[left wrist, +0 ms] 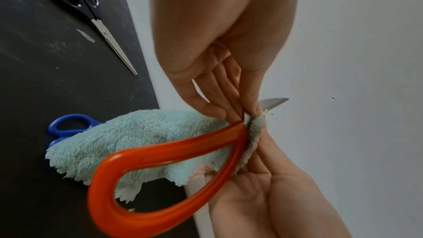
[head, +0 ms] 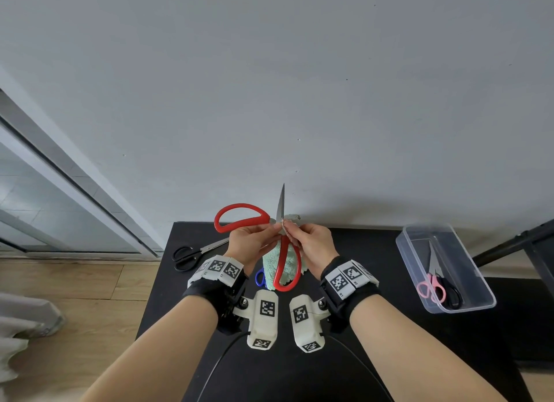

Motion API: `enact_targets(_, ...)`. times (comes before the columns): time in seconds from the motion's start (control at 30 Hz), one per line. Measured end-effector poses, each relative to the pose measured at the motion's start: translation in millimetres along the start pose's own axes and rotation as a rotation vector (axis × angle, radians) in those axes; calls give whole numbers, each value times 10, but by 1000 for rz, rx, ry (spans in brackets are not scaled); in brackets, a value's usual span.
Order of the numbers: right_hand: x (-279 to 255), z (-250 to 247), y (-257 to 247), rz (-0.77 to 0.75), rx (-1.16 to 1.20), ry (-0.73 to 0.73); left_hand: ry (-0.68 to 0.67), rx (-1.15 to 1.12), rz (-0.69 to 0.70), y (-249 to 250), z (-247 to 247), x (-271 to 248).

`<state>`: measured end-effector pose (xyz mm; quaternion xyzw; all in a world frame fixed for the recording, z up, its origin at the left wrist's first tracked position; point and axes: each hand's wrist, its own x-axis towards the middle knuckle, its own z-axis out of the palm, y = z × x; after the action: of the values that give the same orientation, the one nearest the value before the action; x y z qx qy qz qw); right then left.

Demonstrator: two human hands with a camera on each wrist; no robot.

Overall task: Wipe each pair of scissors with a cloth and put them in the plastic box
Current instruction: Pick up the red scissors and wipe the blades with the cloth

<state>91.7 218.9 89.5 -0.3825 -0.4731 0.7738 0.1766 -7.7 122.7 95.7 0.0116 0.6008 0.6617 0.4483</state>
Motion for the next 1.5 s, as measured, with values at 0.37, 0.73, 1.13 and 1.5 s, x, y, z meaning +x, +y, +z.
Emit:
enact_targets(0.37,42,-80,-13,25,39,33,19,52,16,54,-75,38)
enact_targets(0.73,17,-253,-80,-37,-27,8,16,90,36,67,-135,18)
enact_targets(1.13,99,-769,-277,-35,68,25,10,156,4,186,-339,76)
enact_targets(1.5,59,-365,-313,-3,-180,-245,-99,416,23,227,-184,-2)
